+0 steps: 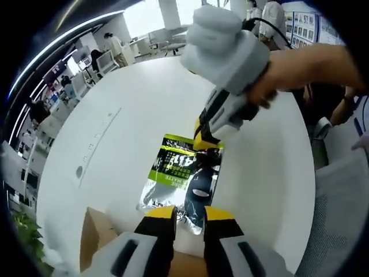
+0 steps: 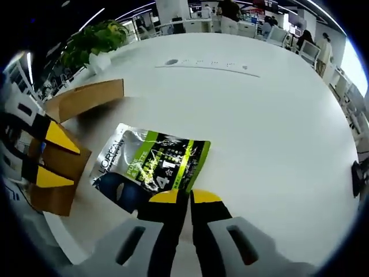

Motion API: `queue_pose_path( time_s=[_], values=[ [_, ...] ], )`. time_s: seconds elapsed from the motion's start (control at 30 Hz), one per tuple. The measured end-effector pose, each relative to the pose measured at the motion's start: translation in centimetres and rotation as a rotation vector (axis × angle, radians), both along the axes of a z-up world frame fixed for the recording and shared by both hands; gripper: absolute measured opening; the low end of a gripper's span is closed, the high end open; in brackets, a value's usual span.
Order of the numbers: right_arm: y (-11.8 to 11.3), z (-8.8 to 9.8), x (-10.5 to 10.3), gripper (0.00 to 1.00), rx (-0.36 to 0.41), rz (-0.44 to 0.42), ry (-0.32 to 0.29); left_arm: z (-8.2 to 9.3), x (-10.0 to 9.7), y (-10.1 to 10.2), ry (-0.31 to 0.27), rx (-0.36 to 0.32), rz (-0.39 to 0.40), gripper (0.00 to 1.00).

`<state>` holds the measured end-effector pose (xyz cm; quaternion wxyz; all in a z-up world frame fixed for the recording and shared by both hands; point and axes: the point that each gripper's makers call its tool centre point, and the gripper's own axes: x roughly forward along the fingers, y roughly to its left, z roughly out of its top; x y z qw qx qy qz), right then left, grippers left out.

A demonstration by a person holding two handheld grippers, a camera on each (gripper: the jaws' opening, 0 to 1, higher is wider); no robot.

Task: Operate the shoe box by opening the lid, removing the specified soft item, and placing it in the target area until the item is outside and the box remains undamaged.

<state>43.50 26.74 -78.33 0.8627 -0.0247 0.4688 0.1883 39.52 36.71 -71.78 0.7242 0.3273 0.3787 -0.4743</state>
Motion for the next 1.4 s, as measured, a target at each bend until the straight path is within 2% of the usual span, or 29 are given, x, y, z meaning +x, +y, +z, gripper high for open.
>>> queue_pose_path(
  time_s=[0.47, 0.63, 1.0, 1.4],
  values=[
    [-0.9, 1.9, -0.7, 0.07, -0.014, 0.003, -0.038, 3.0, -0.7, 0.6, -0.013, -0.094, 0.052, 0.2],
    [-0.7, 3.1, -1.2, 0.1, -0.01, 0.018, -0.056, 3.9, -1.1, 1.2, -0.011, -0.131, 0.081, 0.22],
    [0.6, 6.8, -2.6, 0.19, 0.031, 0.042, -0.105, 5.8, -1.9, 3.4, -0.007, -0.22, 0.171, 0.27],
    [2.5, 9.4, -4.7, 0.31, 0.055, 0.079, -0.135, 7.2, -3.0, 6.5, -0.015, -0.275, 0.236, 0.31]
  ],
)
